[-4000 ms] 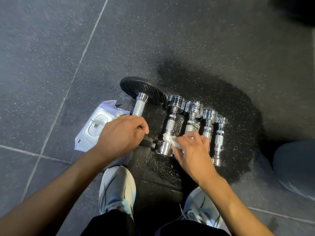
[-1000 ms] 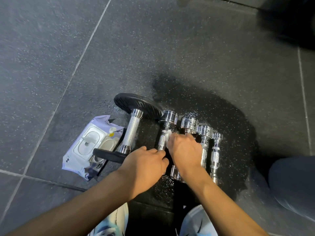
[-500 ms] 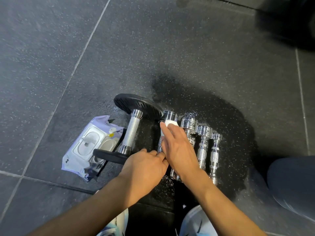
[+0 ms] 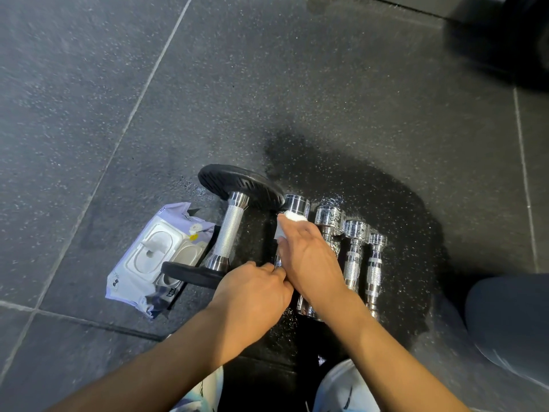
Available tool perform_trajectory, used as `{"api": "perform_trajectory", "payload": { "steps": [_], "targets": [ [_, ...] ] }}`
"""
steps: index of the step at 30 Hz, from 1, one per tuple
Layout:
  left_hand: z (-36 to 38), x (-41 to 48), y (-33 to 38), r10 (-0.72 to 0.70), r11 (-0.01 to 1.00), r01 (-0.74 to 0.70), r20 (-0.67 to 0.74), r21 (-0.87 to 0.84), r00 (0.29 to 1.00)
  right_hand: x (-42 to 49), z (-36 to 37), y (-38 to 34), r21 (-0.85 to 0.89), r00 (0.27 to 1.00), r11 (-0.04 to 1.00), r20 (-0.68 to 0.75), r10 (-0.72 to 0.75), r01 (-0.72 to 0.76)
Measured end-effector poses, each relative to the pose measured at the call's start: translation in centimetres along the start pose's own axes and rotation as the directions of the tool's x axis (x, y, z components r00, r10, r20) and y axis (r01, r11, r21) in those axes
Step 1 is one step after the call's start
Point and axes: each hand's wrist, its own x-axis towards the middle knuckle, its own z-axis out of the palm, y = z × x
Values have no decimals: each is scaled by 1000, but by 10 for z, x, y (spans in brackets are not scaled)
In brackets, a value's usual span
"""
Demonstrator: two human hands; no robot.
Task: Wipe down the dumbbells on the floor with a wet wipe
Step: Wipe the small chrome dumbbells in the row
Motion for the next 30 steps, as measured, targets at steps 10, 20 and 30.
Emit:
{"api": "perform_trajectory", "payload": {
  "steps": [10,20,30],
  "targets": [
    [2,-1,2,-5,1000,5,-30,-2,1000,-14,0,-4,625,894,692,23,447,-361],
    [0,-1,1,6,1000,-5,-17,5,1000,-14,2,-7,447,947,845,17,320,-294],
    [-5,-5,1,-27,999,26,37,28,999,30,-6,-26,-403,967,907,253,-20,124]
  ]
}}
